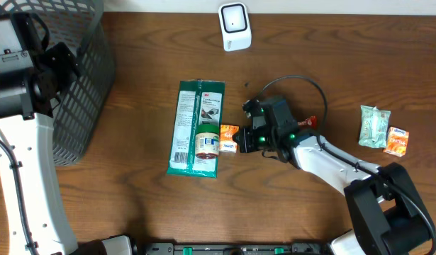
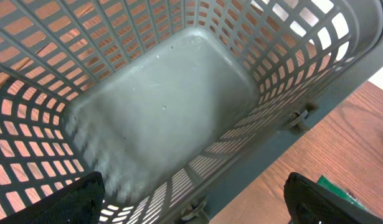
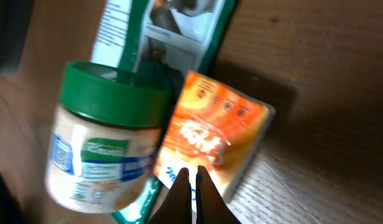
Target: Scan the item barcode
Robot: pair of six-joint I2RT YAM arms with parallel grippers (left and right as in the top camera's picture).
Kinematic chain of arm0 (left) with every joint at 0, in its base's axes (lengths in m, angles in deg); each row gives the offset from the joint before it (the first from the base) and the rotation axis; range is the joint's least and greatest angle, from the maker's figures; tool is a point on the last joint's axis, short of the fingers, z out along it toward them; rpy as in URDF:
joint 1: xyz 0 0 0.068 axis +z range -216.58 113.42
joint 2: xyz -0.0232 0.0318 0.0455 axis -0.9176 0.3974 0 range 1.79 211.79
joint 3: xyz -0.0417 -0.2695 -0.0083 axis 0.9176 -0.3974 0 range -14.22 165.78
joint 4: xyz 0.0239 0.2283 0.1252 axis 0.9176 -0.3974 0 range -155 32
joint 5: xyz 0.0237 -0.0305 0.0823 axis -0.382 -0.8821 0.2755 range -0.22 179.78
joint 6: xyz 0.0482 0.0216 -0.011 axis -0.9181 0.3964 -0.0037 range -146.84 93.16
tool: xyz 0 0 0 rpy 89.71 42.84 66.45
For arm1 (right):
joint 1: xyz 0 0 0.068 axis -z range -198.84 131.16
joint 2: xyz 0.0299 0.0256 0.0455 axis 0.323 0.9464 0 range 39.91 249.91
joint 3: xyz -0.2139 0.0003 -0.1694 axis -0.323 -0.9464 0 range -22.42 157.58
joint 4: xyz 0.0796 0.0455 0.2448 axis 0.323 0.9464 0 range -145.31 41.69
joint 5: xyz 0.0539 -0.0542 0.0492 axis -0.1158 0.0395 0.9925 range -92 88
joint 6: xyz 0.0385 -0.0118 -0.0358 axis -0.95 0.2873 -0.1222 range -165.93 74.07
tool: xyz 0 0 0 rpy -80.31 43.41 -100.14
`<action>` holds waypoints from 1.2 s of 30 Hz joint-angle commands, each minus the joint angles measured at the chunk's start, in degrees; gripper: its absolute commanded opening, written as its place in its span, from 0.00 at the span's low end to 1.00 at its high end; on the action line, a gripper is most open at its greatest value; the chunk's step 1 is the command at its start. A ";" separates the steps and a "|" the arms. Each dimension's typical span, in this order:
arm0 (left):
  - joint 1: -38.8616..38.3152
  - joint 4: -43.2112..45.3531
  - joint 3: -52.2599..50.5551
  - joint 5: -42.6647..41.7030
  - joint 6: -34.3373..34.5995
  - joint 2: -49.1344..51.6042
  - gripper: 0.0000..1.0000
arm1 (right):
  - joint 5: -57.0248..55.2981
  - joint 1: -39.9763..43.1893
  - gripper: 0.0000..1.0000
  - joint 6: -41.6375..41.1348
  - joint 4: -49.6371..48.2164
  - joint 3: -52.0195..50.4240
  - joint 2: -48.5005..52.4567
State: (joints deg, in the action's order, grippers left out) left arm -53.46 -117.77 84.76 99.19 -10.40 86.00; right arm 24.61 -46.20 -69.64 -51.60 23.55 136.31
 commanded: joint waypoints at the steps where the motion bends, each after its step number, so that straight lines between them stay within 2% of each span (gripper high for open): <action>1: 0.31 -0.04 0.35 0.72 -0.55 -0.07 0.92 | -0.44 -0.46 0.01 -0.94 -3.72 -3.28 0.28; 10: 0.31 -0.04 0.35 0.72 -0.55 -0.07 0.92 | -3.65 -0.31 0.01 -0.94 -5.92 -5.70 0.28; 16: 0.31 -0.04 0.35 0.72 -0.57 -0.07 0.92 | -1.49 0.22 0.01 -4.20 -8.63 -5.70 0.28; 25: 0.31 -0.04 0.35 0.72 -0.55 -0.07 0.92 | 2.14 0.20 0.01 -4.57 -12.37 -5.70 0.28; 36: 0.31 -0.02 0.35 0.72 -0.55 -0.07 0.92 | -2.89 -1.99 0.01 -2.38 -11.78 -5.70 0.37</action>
State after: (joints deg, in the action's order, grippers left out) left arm -53.46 -117.77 84.76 99.19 -10.40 86.00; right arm 22.97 -47.18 -73.42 -63.82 18.20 136.31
